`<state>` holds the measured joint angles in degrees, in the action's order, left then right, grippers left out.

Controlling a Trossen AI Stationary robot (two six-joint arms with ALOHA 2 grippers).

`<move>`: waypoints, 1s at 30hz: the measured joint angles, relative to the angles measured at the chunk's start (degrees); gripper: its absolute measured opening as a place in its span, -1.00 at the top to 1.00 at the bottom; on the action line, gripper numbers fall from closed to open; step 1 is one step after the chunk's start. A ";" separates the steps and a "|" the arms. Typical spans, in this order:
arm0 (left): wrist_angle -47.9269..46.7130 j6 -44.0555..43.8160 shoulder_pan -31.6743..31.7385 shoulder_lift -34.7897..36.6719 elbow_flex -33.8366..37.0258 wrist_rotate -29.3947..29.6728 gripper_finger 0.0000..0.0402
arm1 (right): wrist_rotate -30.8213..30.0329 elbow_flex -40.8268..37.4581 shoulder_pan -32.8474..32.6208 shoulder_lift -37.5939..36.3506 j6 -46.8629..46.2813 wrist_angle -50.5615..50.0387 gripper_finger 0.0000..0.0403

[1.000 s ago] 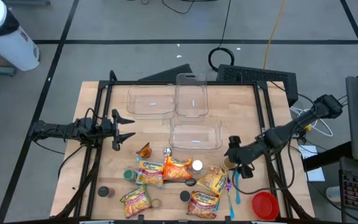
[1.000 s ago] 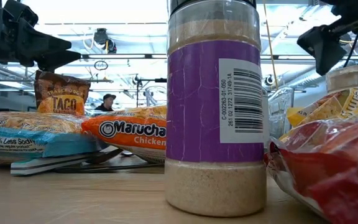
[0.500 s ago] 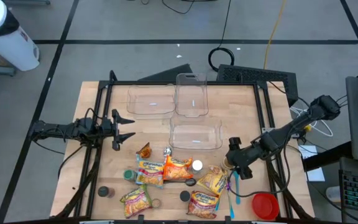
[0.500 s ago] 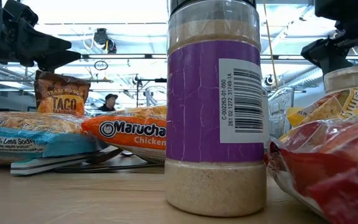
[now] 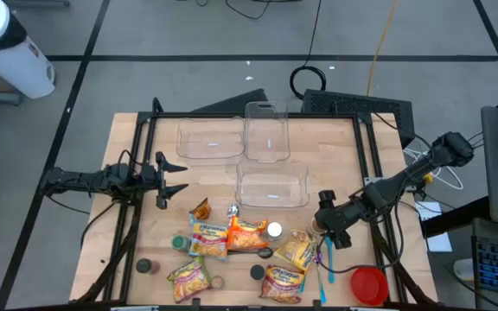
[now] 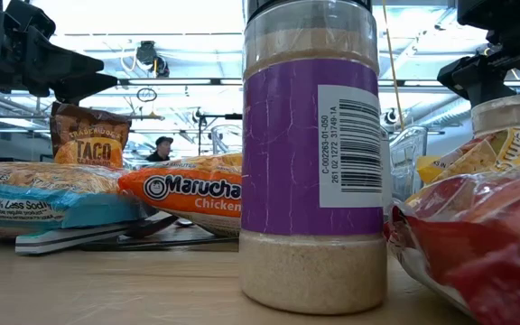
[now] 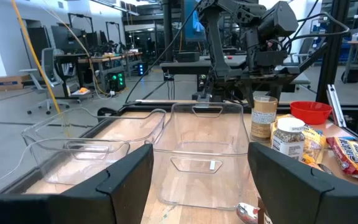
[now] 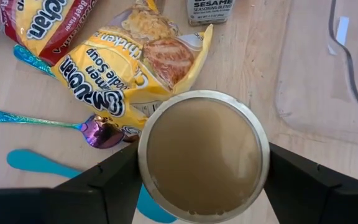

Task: Pick & Place Food Item
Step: Put the gold seasoning bottle into the top left transparent container

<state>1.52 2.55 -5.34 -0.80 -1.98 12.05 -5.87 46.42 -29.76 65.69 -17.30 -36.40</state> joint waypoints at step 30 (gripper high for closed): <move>0.02 0.00 0.02 0.00 -0.02 0.00 -0.35 | -7.50 17.85 16.66 -4.15 8.00 -10.03 -0.33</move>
<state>1.54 2.55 -5.32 -0.80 -2.00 12.05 -13.37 64.27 -13.10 61.54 -9.30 -46.42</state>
